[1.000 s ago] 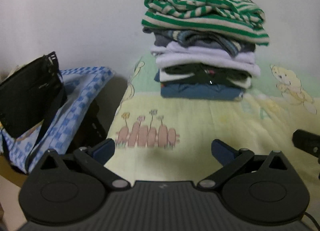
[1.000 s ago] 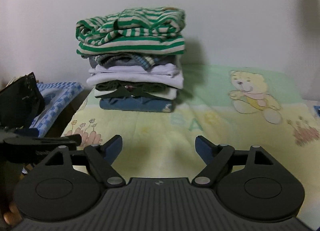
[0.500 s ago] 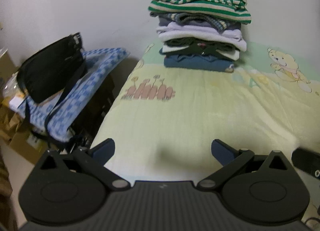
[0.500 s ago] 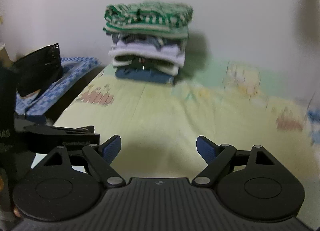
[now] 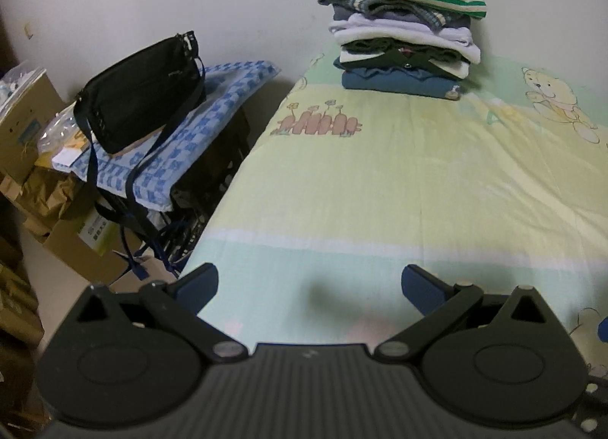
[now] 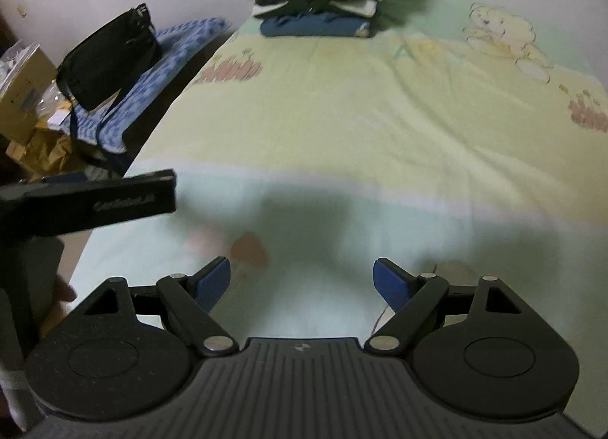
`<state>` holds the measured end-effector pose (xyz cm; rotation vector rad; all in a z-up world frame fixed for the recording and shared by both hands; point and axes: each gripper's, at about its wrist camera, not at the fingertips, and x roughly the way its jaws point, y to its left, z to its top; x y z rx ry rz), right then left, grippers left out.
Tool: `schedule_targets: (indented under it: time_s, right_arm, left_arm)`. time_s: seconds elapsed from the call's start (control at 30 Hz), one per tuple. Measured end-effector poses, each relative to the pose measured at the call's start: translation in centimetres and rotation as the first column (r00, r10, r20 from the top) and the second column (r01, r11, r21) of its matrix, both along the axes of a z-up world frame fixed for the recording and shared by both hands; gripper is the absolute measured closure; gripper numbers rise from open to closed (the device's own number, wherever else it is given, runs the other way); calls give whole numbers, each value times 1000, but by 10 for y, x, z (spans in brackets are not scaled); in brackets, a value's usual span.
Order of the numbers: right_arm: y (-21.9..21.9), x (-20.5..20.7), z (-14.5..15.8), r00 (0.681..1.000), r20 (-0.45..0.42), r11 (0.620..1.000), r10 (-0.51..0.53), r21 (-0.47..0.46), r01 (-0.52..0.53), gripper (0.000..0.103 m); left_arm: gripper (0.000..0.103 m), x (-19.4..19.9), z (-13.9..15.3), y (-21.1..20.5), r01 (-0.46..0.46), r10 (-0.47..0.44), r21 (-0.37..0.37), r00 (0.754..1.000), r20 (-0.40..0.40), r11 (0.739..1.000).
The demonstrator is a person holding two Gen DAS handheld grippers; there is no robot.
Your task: Fold clothes
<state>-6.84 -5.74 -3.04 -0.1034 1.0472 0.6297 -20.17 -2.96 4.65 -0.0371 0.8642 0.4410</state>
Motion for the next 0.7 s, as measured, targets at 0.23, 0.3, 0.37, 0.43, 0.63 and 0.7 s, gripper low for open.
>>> schedule_targets:
  time_s: [0.23,0.3,0.37,0.43,0.63,0.7]
  right_arm:
    - [6,-13,9,999,13,998,42,-37,-41,18]
    - [6,-15,7,1000,-16,999,19,-37,-20,18]
    - [5,-18,5,999,-44,999,-3,-38,2,18]
    - [5,-21,4,997,-72,999,-26,-39,23,18]
    - [2,-40,-5,993,-86,994,-81,-80,74,18]
    - [4,-44,-6,991,-70,990,-112,-89,106,18]
  left_arm:
    - [0,74,-57,141,64,-64,-8,998,9,998]
    - [0,83,-64,158,92,-92,-9,996,2,996]
    - [0,89,-68,170,118,-118,-11,993,3,993]
    - [0,94,-70,177,146,-146,-23,989,2,989]
    - [0,110,-78,190,215,-216,-41,976,-4,976]
    - [1,114,-80,190,230,-231,-41,973,-10,972]
